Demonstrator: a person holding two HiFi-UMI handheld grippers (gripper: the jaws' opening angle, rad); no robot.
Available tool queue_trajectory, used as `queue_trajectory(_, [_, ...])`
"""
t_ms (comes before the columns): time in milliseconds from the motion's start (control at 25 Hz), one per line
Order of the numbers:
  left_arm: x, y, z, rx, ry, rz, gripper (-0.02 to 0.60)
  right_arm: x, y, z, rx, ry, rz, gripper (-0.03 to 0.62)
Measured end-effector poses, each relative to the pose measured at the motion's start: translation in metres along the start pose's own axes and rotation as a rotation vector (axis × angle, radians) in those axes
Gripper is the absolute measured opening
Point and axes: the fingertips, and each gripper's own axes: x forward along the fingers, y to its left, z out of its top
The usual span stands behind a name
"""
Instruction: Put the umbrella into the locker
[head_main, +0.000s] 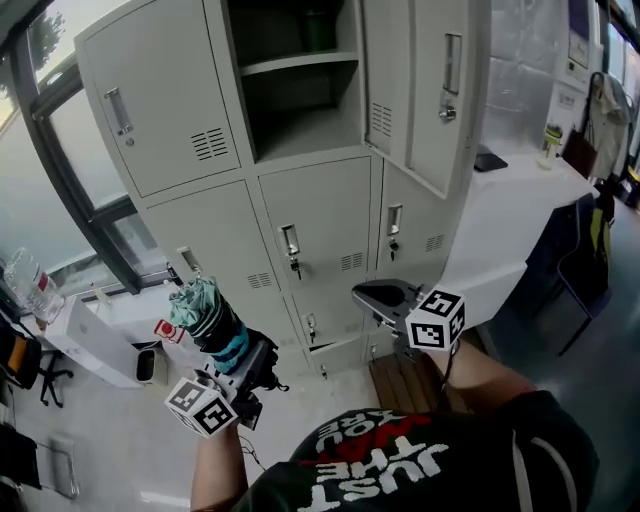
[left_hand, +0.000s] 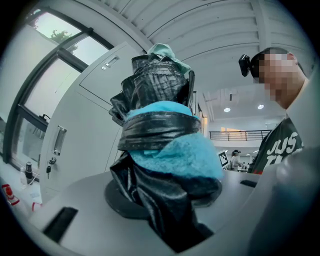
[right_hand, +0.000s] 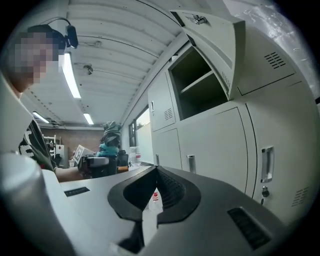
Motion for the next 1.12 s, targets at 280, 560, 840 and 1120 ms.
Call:
queue_trajectory(280, [0.074, -0.002, -0.001, 0.022, -0.010, 0.024, 0.184, -0.002, -0.055, 0.002, -0.037, 0.023, 0.062, 0.032])
queue_trajectory(560, [0.101, 0.020, 0.028, 0.117, -0.012, -0.015, 0.183, 0.021, -0.073, 0.004, -0.030, 0.018, 0.026, 0.032])
queue_trajectory(840, [0.114, 0.033, 0.098, 0.327, -0.037, -0.067, 0.183, 0.046, -0.068, 0.024, -0.064, -0.004, -0.024, 0.032])
queue_trajectory(1120, [0.137, 0.010, 0.181, 0.642, -0.053, -0.094, 0.183, 0.060, -0.061, 0.055, -0.100, -0.054, -0.048, 0.032])
